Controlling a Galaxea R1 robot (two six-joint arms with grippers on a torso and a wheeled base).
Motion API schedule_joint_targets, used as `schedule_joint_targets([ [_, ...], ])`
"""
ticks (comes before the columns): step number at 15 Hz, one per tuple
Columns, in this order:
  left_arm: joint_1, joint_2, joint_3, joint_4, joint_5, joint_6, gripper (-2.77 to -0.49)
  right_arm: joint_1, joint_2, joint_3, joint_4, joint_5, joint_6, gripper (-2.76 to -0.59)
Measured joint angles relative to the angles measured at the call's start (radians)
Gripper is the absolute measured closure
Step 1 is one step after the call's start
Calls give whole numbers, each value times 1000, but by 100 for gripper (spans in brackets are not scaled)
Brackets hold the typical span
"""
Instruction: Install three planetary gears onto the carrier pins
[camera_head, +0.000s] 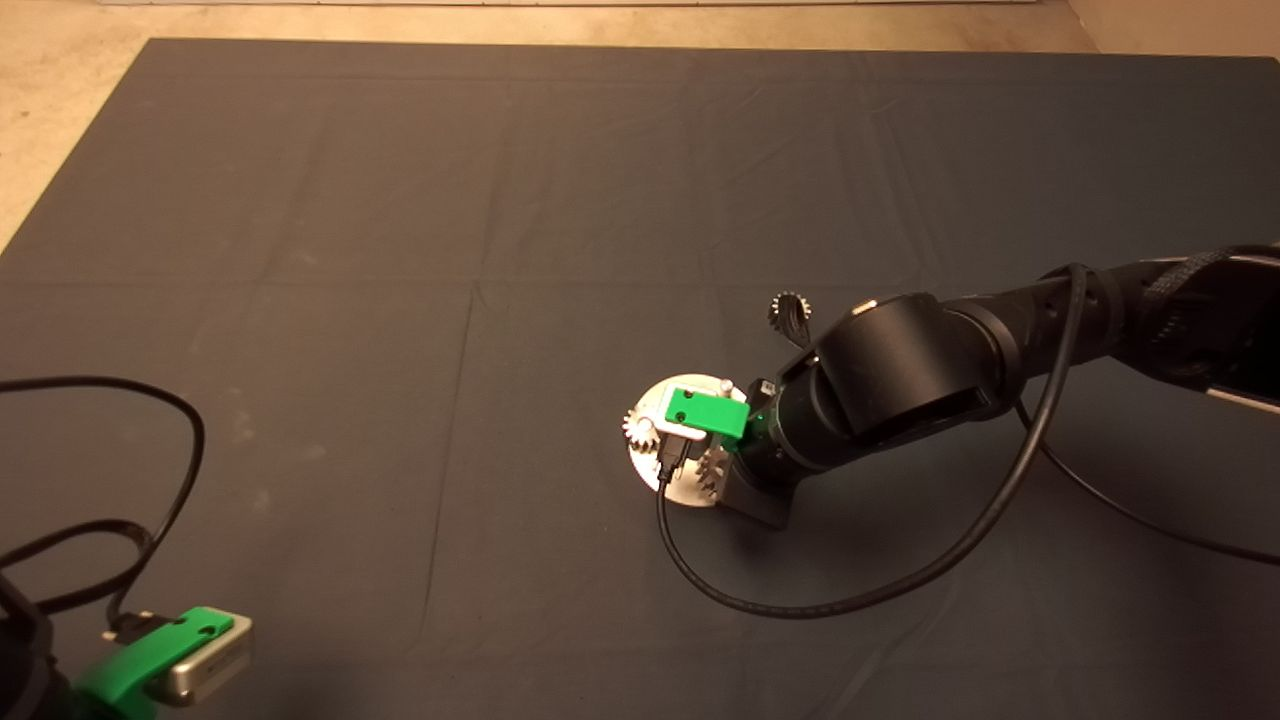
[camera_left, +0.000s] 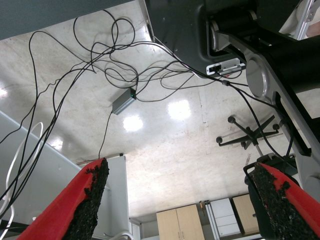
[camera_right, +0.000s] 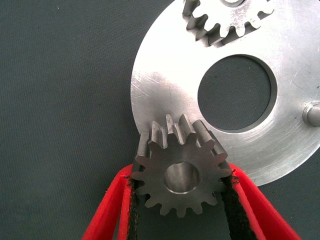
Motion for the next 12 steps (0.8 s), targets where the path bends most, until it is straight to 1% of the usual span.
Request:
schedule_joint_targets([
  [6,0,0,0,0,0,0,-204,0,-1,0,4,1,-37,-96],
  [12,0,0,0,0,0,1,-204,1,-1,-5,6,5,-52,-96],
])
